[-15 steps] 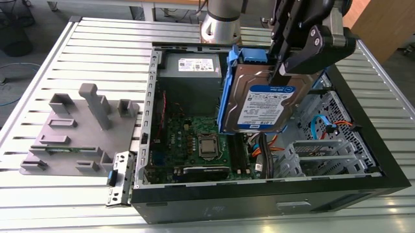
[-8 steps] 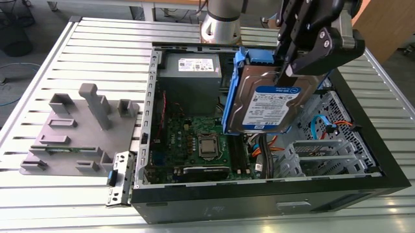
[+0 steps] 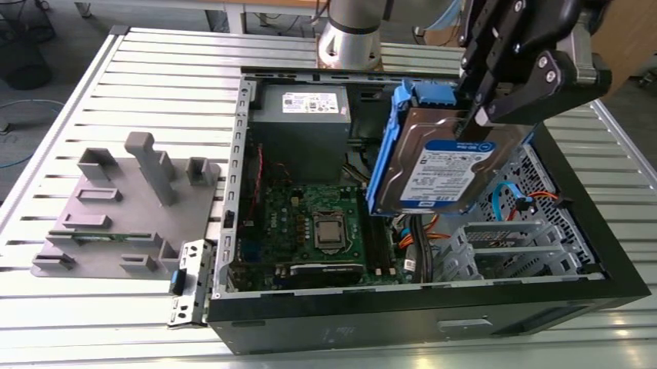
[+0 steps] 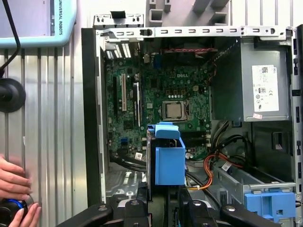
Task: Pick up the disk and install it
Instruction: 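Pick up the disk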
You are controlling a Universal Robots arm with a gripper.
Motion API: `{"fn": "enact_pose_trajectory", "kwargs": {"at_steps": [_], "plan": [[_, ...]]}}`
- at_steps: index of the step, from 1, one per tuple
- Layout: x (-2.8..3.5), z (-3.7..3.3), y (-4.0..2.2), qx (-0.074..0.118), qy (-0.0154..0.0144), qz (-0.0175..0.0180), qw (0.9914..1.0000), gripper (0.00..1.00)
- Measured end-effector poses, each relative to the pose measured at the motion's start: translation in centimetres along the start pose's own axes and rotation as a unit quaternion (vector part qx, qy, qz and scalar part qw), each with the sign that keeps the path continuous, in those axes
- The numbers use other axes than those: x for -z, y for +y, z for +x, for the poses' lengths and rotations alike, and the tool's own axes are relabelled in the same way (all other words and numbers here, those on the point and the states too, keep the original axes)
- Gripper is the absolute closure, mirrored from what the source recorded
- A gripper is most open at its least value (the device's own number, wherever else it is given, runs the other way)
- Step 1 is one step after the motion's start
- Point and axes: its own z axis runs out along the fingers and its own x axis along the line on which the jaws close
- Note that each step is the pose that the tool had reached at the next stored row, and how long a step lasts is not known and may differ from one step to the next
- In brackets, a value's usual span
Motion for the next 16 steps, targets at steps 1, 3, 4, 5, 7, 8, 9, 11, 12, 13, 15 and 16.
{"fn": "enact_pose_trajectory", "kwargs": {"at_steps": [1,3,4,5,7,8,9,11,12,13,15,16], "plan": [[-0.01,0.10,-0.17,0.000,0.0000,0.0000,1.00000,0.65],[-0.03,0.33,-0.52,0.000,0.0000,0.0000,1.00000,0.65],[-0.05,0.44,-0.67,0.000,0.0000,0.0000,1.00000,0.65],[-0.06,0.56,-0.83,0.000,0.0000,0.0000,1.00000,0.65],[-0.08,0.79,-1.14,0.000,0.0001,0.0000,1.00000,0.65],[-0.09,0.89,-1.27,0.000,0.0000,0.0000,1.00000,0.65],[-0.12,1.30,-1.76,0.000,0.0000,0.0000,1.00000,0.65],[-0.17,1.70,-2.28,0.000,0.0000,0.0000,1.00000,0.65],[-0.19,1.82,-2.45,0.000,0.0000,0.0000,1.00000,0.65],[-0.20,1.92,-2.62,0.000,0.0000,0.0000,1.00000,0.65],[-0.26,2.05,-3.01,0.000,0.0000,-0.0001,1.00000,0.65],[-0.30,2.07,-3.22,0.000,-0.0001,-0.0002,1.00000,0.65]]}}
